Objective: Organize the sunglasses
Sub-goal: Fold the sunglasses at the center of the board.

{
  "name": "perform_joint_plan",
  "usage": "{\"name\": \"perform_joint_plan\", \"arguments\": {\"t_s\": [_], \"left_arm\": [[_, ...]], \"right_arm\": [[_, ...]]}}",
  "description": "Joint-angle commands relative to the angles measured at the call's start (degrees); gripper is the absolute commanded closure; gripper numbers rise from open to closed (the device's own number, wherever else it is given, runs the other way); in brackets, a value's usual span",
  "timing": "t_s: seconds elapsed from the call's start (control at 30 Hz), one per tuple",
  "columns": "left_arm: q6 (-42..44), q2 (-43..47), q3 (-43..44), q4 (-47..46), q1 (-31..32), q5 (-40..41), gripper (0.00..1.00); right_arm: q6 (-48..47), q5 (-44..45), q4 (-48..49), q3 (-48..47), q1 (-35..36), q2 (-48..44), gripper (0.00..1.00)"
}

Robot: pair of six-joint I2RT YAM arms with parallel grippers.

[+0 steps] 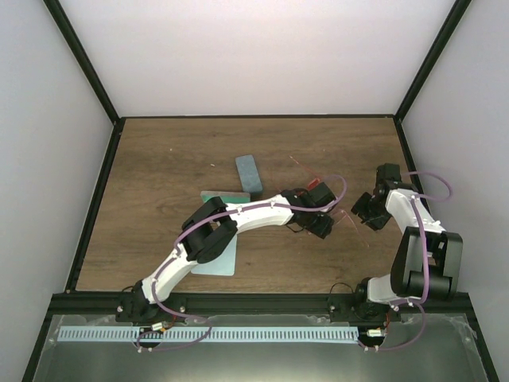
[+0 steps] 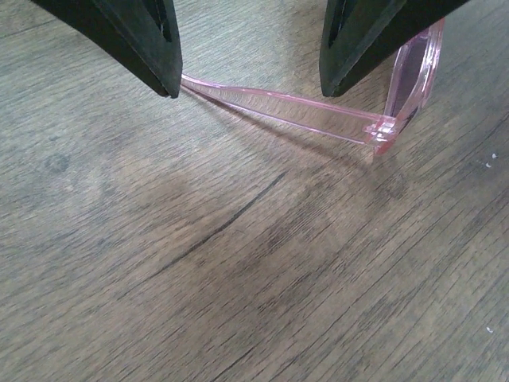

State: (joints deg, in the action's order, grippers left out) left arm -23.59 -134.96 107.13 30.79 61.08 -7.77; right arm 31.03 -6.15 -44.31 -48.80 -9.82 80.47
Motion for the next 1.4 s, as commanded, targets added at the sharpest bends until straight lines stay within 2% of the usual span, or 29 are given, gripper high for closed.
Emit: {"name": "perform_joint_plan", "arguments": {"t_s": [0.0,0.43,0.6,1.03,1.37], "left_arm": [[2.4,-2.4,1.1,2.8,0.1,1.5,0.43],[0.5,-2.6,-2.4,3.9,0.1,7.0,0.57],[-0.4,-1.9,-3.9,4.2,-0.3,9.3,0.58],[-3.3,-1.8,-4.9,2.7,-1.6,6.4,0.58],[-3.7,-1.2,-6.0,1.8,-2.2,5.2,0.58]], "right_arm": [[-0.7,-0.7,0.4,0.4,-0.3,-1.3,0.5],[-0.9,-0.7,0.3,1.4,-0.3,-2.7,0.52],[-2.9,-1.7,0.4,2.5,-0.3,-2.0,0.51],[-6.1,-5.3,1.8,5.2,-0.2,-0.8,0.44],[-4.9,-0.9,0.8,5.3,0.6,2.7,0.45]]}}
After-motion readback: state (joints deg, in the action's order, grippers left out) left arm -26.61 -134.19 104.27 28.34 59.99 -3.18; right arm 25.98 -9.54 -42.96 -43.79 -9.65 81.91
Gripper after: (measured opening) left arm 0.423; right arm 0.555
